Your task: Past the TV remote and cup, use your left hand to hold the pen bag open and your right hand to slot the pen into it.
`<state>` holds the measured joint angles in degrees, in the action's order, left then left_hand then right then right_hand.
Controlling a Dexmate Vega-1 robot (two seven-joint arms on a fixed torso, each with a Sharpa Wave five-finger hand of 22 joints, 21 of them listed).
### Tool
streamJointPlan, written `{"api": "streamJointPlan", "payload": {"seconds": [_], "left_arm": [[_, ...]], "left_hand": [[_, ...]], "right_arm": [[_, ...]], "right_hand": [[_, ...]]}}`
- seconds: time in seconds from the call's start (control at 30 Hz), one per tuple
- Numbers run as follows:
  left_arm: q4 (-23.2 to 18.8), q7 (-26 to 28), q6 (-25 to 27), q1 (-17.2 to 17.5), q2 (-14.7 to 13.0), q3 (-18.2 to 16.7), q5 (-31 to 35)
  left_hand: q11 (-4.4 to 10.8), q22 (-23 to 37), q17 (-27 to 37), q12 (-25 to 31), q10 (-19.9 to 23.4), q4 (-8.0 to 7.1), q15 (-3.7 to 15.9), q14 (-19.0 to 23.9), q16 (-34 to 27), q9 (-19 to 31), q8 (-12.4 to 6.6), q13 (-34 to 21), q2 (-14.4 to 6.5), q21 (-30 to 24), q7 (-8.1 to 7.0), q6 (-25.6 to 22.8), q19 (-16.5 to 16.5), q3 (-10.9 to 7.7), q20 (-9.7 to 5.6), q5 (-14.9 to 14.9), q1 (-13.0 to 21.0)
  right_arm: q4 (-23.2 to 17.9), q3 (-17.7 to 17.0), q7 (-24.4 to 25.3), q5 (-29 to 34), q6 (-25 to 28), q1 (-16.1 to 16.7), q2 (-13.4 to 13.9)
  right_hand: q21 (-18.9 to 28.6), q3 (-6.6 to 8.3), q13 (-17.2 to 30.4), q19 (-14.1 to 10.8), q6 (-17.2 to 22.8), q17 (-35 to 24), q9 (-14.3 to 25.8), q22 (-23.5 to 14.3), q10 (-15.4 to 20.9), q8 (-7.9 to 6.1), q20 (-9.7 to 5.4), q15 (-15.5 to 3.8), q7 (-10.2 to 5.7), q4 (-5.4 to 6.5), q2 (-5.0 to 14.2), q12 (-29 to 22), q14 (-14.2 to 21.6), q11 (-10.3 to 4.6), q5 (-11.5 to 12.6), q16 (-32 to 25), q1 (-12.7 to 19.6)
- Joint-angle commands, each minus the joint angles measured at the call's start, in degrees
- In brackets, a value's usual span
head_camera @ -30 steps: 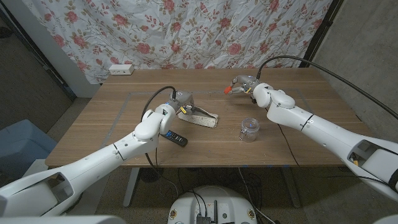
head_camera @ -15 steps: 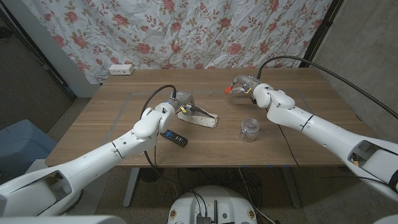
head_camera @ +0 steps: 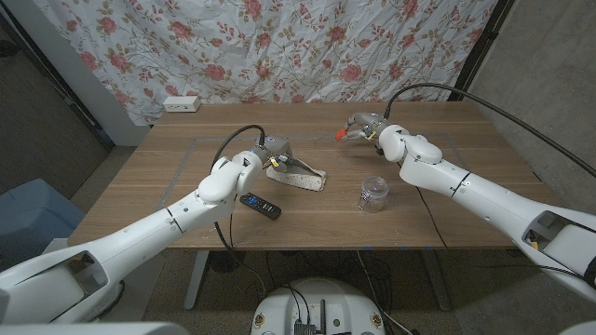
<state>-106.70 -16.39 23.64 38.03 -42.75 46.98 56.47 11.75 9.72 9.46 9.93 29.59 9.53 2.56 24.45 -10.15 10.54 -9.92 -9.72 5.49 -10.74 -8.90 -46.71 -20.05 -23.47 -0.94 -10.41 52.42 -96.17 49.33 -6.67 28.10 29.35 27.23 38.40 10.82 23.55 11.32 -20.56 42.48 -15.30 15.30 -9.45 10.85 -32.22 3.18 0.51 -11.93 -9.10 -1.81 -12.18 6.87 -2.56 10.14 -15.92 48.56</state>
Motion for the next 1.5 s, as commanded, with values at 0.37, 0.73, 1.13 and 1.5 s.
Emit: {"api": "streamJointPlan", "payload": {"seconds": [0.37, 0.73, 1.13, 1.5], "left_arm": [[-0.4, -2.4, -2.4, -0.5, -0.6, -0.8, -1.4], [-0.1, -2.3, -3.3, -0.9, -0.7, -1.0, -1.7], [0.1, -2.6, -4.1, -1.3, -0.8, -1.1, -2.0], [0.0, -3.2, -4.1, -1.3, -0.9, -0.9, -1.6]], "left_hand": [[-0.3, 0.2, 0.3, 0.0, -1.9, -0.29, 5.64, -1.4, 0.1, 0.0, -0.14, -0.3, 0.4, 0.0, 0.9, 2.9, 0.9, 1.13, -0.02, -0.2, -0.3], [-0.43, 0.2, 0.3, 0.1, -2.7, -0.41, 5.45, -1.9, 0.1, 0.0, -0.29, -0.3, 0.4, 0.1, 1.18, 3.8, 1.4, 1.65, 0.13, -0.3, -0.7], [-0.47, 0.2, 0.3, 0.1, -3.3, -0.46, 5.17, -2.3, 0.1, 0.0, -0.31, -0.3, 0.3, 0.1, 1.35, 4.6, 1.8, 1.99, 0.24, -0.3, -0.9], [-0.72, 0.2, 0.3, 0.2, -3.8, -0.53, 5.08, -2.8, 0.1, 0.0, -0.42, -0.3, 0.2, 0.1, 1.02, 5.1, 2.0, 2.28, 0.33, -0.3, -1.1]], "right_arm": [[-6.5, -0.3, -1.1, 0.9, 0.5, 1.7, 0.4], [-7.7, -0.2, -1.6, 1.2, -1.2, 2.4, 0.4], [-10.2, 0.2, -3.4, 2.7, -2.8, 3.3, 0.9], [-11.1, 0.0, -4.7, 3.7, -3.8, 3.9, 0.8]], "right_hand": [[-0.1, -0.42, 0.3, 0.4, 1.0, -0.2, 0.1, -0.2, 0.5, -0.25, 0.09, 0.71, -0.74, -0.04, 0.68, 0.3, 0.1, 0.14, 0.4, -0.2, 0.3], [-0.2, -0.49, 0.3, 0.5, 1.0, -0.2, 0.1, -0.2, 0.8, -0.28, 0.32, 0.72, -0.73, -0.06, 0.66, 0.2, 0.1, 0.16, 0.4, -0.2, 0.3], [-0.1, -0.56, 0.3, 0.6, 1.1, -0.3, 0.1, -0.2, 1.0, -0.33, 0.39, 0.67, -0.72, -0.07, 0.65, 0.2, 0.2, 0.14, 0.4, -0.2, 0.3], [-0.1, -0.61, 0.3, 0.6, 1.3, -0.3, 0.0, -0.2, 1.0, -0.39, 0.44, 0.72, -0.72, -0.07, 0.65, 0.2, 0.3, 0.1, 0.4, -0.2, 0.3]]}}
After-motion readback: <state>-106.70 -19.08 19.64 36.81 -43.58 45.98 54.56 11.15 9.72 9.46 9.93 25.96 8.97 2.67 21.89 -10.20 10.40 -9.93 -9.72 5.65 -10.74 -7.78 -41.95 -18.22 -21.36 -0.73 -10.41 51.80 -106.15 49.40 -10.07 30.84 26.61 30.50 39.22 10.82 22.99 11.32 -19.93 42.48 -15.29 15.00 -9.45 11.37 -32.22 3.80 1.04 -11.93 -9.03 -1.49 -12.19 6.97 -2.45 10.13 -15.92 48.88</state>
